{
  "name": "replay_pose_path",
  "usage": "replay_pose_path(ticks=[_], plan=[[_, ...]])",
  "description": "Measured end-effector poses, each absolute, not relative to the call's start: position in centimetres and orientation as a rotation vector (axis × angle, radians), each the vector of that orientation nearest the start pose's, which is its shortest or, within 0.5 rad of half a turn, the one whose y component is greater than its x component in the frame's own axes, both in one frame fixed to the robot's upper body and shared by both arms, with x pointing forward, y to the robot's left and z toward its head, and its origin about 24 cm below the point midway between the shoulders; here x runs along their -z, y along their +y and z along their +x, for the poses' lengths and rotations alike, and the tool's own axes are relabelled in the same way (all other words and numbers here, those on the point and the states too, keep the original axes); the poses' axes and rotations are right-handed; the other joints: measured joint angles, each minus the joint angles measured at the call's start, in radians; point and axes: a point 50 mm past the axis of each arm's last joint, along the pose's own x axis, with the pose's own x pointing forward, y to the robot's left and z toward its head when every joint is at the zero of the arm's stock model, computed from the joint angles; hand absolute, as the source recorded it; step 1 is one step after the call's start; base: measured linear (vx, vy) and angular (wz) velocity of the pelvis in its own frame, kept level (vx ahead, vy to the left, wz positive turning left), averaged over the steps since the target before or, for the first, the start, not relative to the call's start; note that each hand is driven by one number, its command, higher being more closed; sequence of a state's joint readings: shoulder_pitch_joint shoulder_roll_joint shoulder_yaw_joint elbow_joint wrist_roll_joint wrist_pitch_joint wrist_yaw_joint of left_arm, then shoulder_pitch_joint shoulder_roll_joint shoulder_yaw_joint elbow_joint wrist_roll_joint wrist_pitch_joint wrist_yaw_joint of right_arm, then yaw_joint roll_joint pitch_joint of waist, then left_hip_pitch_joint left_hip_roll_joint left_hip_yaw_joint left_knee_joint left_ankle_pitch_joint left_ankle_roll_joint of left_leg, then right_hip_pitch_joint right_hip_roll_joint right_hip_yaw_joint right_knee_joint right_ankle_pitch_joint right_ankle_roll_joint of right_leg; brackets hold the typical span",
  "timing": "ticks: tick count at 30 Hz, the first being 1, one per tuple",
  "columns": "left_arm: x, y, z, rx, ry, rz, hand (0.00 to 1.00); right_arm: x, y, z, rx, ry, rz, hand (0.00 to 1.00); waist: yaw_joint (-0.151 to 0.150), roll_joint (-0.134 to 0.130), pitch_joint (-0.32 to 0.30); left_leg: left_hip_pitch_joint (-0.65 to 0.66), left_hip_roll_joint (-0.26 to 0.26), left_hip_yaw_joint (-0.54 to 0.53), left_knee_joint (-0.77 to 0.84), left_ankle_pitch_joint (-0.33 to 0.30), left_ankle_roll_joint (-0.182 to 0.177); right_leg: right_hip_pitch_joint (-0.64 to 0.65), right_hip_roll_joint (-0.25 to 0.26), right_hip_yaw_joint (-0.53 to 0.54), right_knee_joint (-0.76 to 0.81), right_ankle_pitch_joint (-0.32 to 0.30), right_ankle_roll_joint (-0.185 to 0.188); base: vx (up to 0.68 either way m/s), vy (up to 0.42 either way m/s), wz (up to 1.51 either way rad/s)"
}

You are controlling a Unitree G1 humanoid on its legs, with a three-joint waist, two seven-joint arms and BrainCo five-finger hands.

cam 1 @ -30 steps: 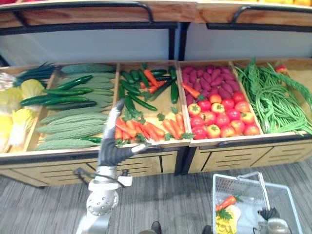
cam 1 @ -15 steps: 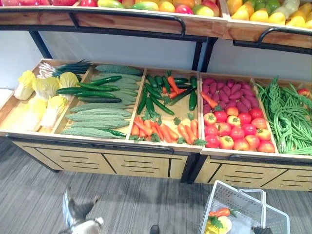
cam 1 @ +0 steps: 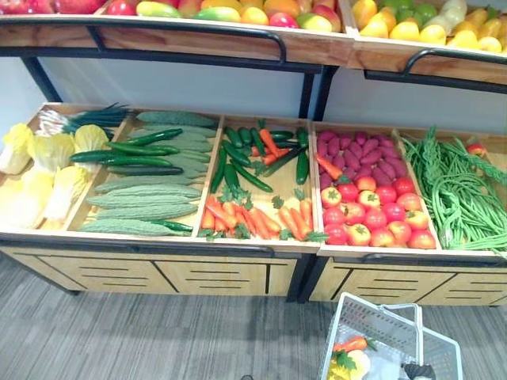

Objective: Pick vegetable in the basket

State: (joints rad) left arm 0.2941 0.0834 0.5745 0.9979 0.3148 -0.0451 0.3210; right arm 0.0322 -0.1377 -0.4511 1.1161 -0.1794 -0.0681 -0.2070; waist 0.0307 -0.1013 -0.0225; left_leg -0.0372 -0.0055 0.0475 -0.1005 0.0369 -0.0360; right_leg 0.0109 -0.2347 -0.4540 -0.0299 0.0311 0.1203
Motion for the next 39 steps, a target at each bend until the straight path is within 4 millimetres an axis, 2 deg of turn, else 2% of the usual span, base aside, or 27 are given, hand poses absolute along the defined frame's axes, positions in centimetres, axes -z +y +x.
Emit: replay_pose_path(ticks=[5,9,10,11,12,13,14,15,16,17,18,19,21,22,24,25,27,28,29,31,33,35,39], plan=[[15.2,26.2,0.6,-0.639,1.231,0.317,0.00,14.9,-26.0,9.0,0.561,1.069,-0.156,1.00,0.000,-0.011,0.010,0.024,-0.004,0.003,0.007,-0.012,0.005,0.011,-0.010,0.004,0.032,-0.023,-0.004,0.05,0.009,-0.01],[15.4,25.4,1.4,-0.554,1.207,0.335,0.00,14.9,-26.0,9.1,0.562,1.067,-0.154,1.00,0.001,-0.020,0.045,0.000,-0.007,0.021,0.182,-0.122,0.011,0.015,-0.040,0.023,0.125,-0.069,-0.029,0.04,0.041,-0.13],[15.4,25.2,1.6,-0.535,1.204,0.336,0.00,15.0,-26.0,8.8,0.565,1.070,-0.156,1.00,-0.001,-0.026,0.057,-0.024,0.000,0.025,0.260,-0.172,0.014,0.013,-0.046,0.027,0.161,-0.077,-0.029,0.04,0.062,-0.20],[15.5,25.0,2.0,-0.513,1.196,0.340,0.00,14.9,-26.1,8.9,0.570,1.065,-0.155,1.00,-0.001,-0.008,0.073,-0.037,0.018,0.036,0.339,-0.219,0.017,0.006,-0.045,0.039,0.211,-0.074,-0.027,0.03,0.066,-0.27],[15.5,25.0,2.1,-0.506,1.194,0.342,0.00,14.9,-26.1,9.0,0.568,1.059,-0.155,1.00,-0.001,-0.004,0.081,-0.043,0.029,0.049,0.373,-0.240,0.020,-0.008,-0.042,0.057,0.242,-0.071,-0.024,-0.02,0.092,-0.47],[15.5,25.1,2.0,-0.501,1.195,0.347,0.00,14.7,-26.1,9.4,0.566,1.046,-0.157,1.00,0.001,0.005,0.083,-0.053,0.046,0.073,0.417,-0.262,0.028,-0.035,-0.037,0.092,0.280,-0.064,-0.026,-0.07,0.140,-0.94],[15.5,25.4,1.8,-0.491,1.202,0.367,0.00,14.6,-25.9,10.3,0.539,1.024,-0.172,1.00,0.003,0.016,0.087,-0.064,0.076,0.122,0.454,-0.292,0.035,-0.072,-0.018,0.141,0.299,-0.031,-0.028,-0.08,0.145,-1.06],[15.4,25.7,1.8,-0.488,1.204,0.376,0.00,14.6,-25.6,10.6,0.522,1.019,-0.179,1.00,0.003,0.018,0.089,-0.063,0.084,0.143,0.456,-0.297,0.038,-0.084,-0.012,0.153,0.295,-0.013,-0.027,-0.09,0.140,-1.30],[15.4,25.8,2.2,-0.485,1.194,0.381,0.00,14.5,-25.2,11.3,0.484,1.003,-0.193,1.00,0.001,0.031,0.090,-0.065,0.110,0.191,0.448,-0.297,0.054,-0.097,0.004,0.160,0.249,0.051,-0.038,-0.10,0.089,-0.99],[15.4,25.7,2.7,-0.475,1.181,0.381,0.00,14.4,-24.9,11.8,0.468,0.989,-0.196,1.00,0.002,0.028,0.099,-0.065,0.123,0.233,0.437,-0.287,0.071,-0.109,0.003,0.131,0.255,0.051,-0.063,-0.11,0.092,-0.94],[15.3,25.7,2.9,-0.468,1.174,0.382,0.00,14.2,-24.8,12.4,0.462,0.973,-0.196,1.00,0.001,0.025,0.102,-0.065,0.123,0.254,0.430,-0.282,0.080,-0.127,-0.015,0.085,0.322,0.019,-0.086,-0.12,0.099,-0.80],[15.4,25.6,3.0,-0.453,1.171,0.381,0.00,14.0,-24.9,12.9,0.460,0.959,-0.198,1.00,-0.001,0.024,0.103,-0.056,0.124,0.301,0.408,-0.272,0.090,-0.145,-0.056,-0.012,0.476,-0.055,-0.116,-0.08,0.104,-0.78],[15.5,25.1,3.1,-0.420,1.176,0.373,0.00,14.0,-24.8,13.1,0.442,0.959,-0.204,1.00,0.006,0.026,0.105,-0.023,0.126,0.386,0.355,-0.248,0.099,-0.110,-0.102,-0.128,0.635,-0.120,-0.134,-0.07,0.127,-1.22],[15.6,24.9,3.0,-0.409,1.180,0.369,0.00,14.0,-24.4,13.5,0.419,0.960,-0.212,1.00,0.012,0.029,0.105,-0.002,0.126,0.441,0.327,-0.234,0.103,-0.074,-0.120,-0.177,0.688,-0.134,-0.143,-0.04,0.097,-1.42],[15.8,24.4,3.0,-0.388,1.183,0.365,0.00,14.1,-24.1,14.0,0.391,0.970,-0.226,1.00,0.024,0.029,0.106,0.003,0.133,0.548,0.323,-0.231,0.102,-0.016,-0.153,-0.246,0.707,-0.133,-0.142,-0.04,-0.003,-1.69],[15.8,24.1,3.5,-0.372,1.174,0.370,0.00,14.1,-24.0,14.3,0.377,0.973,-0.235,1.00,0.029,0.028,0.105,-0.008,0.147,0.605,0.339,-0.232,0.103,0.014,-0.173,-0.297,0.678,-0.142,-0.129,-0.08,-0.083,-1.74],[15.7,24.0,4.6,-0.362,1.148,0.369,0.00,14.0,-23.9,14.7,0.363,0.970,-0.246,1.00,0.030,0.041,0.117,-0.021,0.181,0.677,0.360,-0.234,0.101,0.014,-0.174,-0.376,0.634,-0.167,-0.112,-0.09,-0.172,-1.52],[15.8,23.7,5.3,-0.358,1.136,0.356,0.00,13.6,-24.4,15.4,0.358,0.948,-0.272,1.00,0.028,0.055,0.123,-0.023,0.211,0.749,0.373,-0.234,0.093,-0.005,-0.153,-0.427,0.586,-0.193,-0.097,-0.11,-0.241,-1.61],[15.8,23.5,5.4,-0.361,1.134,0.344,0.00,13.5,-24.7,15.3,0.362,0.949,-0.279,1.00,0.031,0.061,0.121,-0.022,0.222,0.779,0.374,-0.232,0.085,-0.016,-0.134,-0.426,0.551,-0.200,-0.086,-0.09,-0.221,-1.61],[15.9,23.0,6.0,-0.366,1.123,0.325,0.00,13.4,-25.3,15.1,0.373,0.950,-0.298,1.00,0.032,0.075,0.115,-0.018,0.251,0.859,0.362,-0.210,0.052,-0.027,-0.048,-0.396,0.396,-0.211,-0.069,-0.05,-0.229,-1.31],[15.8,23.0,6.4,-0.362,1.116,0.328,0.00,13.7,-25.4,14.3,0.381,0.969,-0.302,1.00,0.024,0.073,0.117,-0.011,0.263,0.911,0.362,-0.196,0.036,-0.023,0.007,-0.350,0.282,-0.219,-0.055,-0.02,-0.220,-0.99],[15.9,22.6,6.9,-0.333,1.107,0.336,0.00,13.9,-25.2,13.4,0.392,0.981,-0.300,1.00,-0.006,0.086,0.112,-0.006,0.285,0.933,0.358,-0.171,0.016,-0.022,0.063,-0.313,0.203,-0.195,-0.061,-0.03,-0.196,-0.61],[15.8,22.6,7.2,-0.325,1.095,0.347,0.00,14.4,-24.2,12.4,0.378,0.988,-0.291,1.00,-0.019,0.087,0.110,0.023,0.322,0.968,0.362,-0.142,-0.011,-0.005,0.133,-0.246,0.101,-0.148,-0.089,-0.05,-0.102,-0.61]])
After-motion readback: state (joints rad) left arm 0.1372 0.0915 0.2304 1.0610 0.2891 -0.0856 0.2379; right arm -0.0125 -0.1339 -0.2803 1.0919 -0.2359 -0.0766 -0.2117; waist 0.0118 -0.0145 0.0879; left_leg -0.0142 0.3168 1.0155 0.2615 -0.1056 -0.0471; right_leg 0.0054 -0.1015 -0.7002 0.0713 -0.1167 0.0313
